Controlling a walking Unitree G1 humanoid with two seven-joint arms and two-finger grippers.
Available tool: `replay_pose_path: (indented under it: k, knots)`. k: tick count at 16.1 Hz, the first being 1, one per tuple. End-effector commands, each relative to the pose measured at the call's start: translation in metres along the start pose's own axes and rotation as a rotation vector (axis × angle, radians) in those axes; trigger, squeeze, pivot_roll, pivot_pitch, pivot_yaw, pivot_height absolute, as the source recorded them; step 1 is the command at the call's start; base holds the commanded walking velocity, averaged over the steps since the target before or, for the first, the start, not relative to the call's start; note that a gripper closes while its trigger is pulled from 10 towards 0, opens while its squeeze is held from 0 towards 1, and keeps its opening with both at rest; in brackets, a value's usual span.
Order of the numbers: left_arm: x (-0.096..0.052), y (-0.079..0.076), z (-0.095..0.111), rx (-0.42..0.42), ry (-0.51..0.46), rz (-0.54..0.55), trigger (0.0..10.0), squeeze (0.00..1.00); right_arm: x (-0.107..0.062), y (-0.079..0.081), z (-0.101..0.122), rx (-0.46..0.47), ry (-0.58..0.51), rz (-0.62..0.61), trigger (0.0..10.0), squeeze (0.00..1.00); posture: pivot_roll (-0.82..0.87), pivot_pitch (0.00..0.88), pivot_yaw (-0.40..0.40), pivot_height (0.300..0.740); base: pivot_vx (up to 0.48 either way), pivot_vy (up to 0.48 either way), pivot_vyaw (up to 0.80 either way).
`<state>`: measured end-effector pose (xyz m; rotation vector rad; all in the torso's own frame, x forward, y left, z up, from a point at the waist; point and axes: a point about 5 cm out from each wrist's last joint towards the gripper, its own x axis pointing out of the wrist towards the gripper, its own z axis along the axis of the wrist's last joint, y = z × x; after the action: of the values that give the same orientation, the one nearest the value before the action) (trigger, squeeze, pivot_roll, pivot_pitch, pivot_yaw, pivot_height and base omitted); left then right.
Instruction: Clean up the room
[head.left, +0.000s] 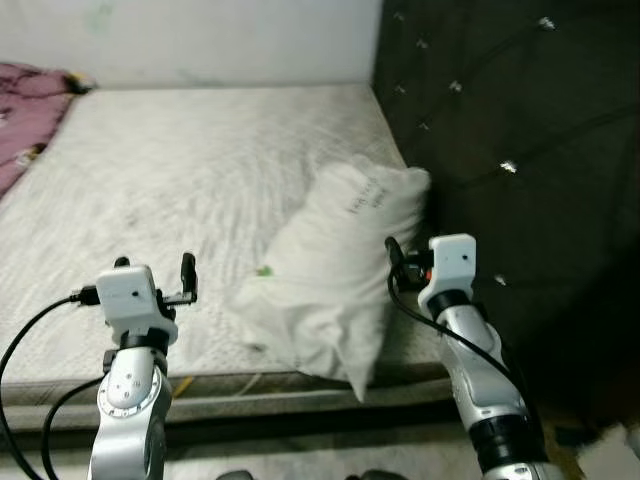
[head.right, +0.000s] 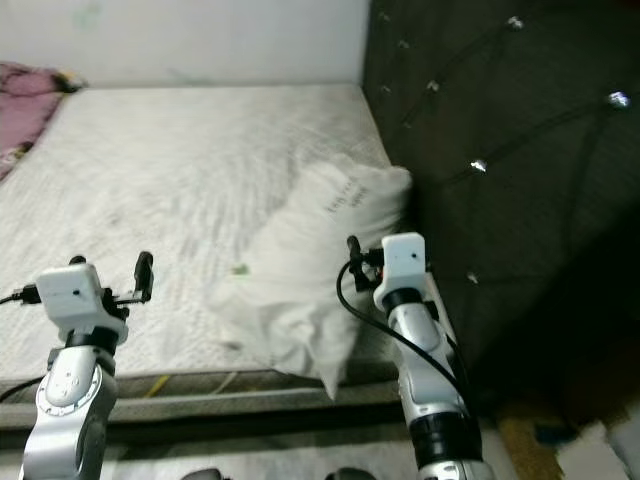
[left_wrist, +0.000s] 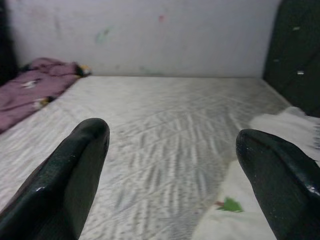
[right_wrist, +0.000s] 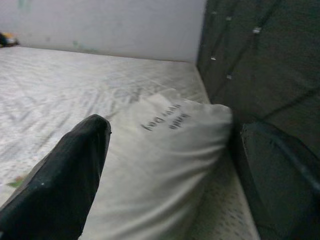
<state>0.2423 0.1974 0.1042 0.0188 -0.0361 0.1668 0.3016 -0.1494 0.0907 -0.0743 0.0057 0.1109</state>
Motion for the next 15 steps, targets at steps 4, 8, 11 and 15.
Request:
replay_pose_path:
  k: [4,8,11,15]
  knots:
    - [0.008,-0.006,0.006,-0.008,-0.019,-0.036,10.0,0.00,0.001,0.001,-0.004,-0.020,0.008,-0.002,10.0,0.00,0.02,0.000,0.051,0.740,0.000,0.000,-0.40]
    - [-0.009,0.002,-0.008,0.013,0.041,-0.018,10.0,0.00,-0.010,0.007,-0.012,-0.021,0.030,0.022,10.0,0.00,0.03,0.000,0.051,0.740,0.000,0.000,0.00]
    - [-0.011,0.001,-0.009,0.016,0.028,-0.032,10.0,0.00,-0.008,0.011,-0.014,-0.034,0.036,0.043,10.0,0.00,0.04,0.000,0.039,0.740,0.000,0.000,0.00]
    - [-0.010,0.000,-0.006,0.011,0.006,-0.041,10.0,0.00,-0.003,0.011,-0.010,-0.052,0.026,0.061,10.0,0.00,0.05,0.000,0.024,0.740,0.232,0.000,0.00]
